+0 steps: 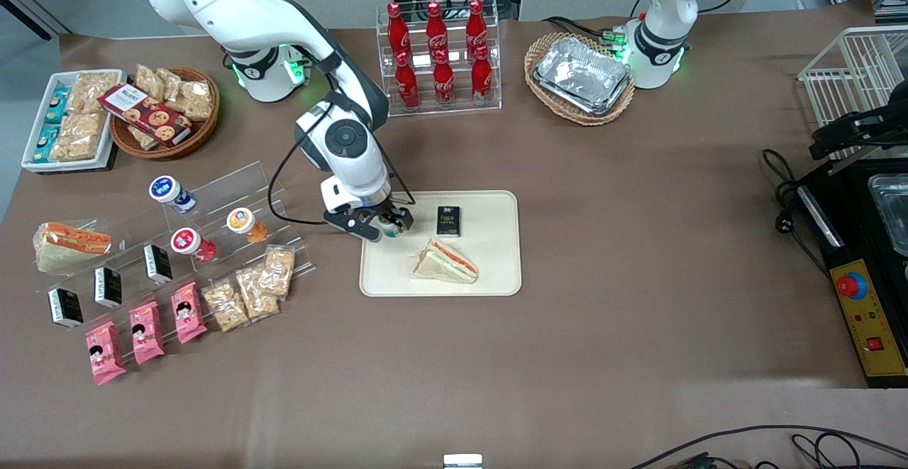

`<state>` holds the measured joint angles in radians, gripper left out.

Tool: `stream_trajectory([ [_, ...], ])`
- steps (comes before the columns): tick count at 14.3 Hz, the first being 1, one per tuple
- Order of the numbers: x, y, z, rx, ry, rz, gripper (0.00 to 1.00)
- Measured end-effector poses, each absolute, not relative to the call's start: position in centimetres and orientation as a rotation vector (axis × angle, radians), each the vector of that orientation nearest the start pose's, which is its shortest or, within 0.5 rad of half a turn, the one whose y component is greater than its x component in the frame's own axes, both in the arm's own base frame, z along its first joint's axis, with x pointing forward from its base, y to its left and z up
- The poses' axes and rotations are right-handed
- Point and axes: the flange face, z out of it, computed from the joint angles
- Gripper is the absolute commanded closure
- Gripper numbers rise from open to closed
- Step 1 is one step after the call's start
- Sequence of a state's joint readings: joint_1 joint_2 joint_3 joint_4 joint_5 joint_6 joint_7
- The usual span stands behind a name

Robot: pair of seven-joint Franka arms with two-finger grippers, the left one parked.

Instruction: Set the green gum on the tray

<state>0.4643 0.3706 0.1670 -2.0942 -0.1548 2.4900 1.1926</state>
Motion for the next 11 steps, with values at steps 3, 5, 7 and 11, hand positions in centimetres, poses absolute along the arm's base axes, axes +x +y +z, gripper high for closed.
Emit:
stream_trajectory([
  [3, 49.5, 31.1, 29.8, -3.120, 0.642, -0.075, 0.00],
  [5, 50.9, 28.2, 34.0, -3.119, 0.616, -0.019, 0.00],
  [7, 52.0, 25.6, 37.6, -3.099, 0.571, 0.062, 0.00],
  [11, 53.6, 17.3, 42.6, -3.125, 0.401, 0.120, 0.00],
])
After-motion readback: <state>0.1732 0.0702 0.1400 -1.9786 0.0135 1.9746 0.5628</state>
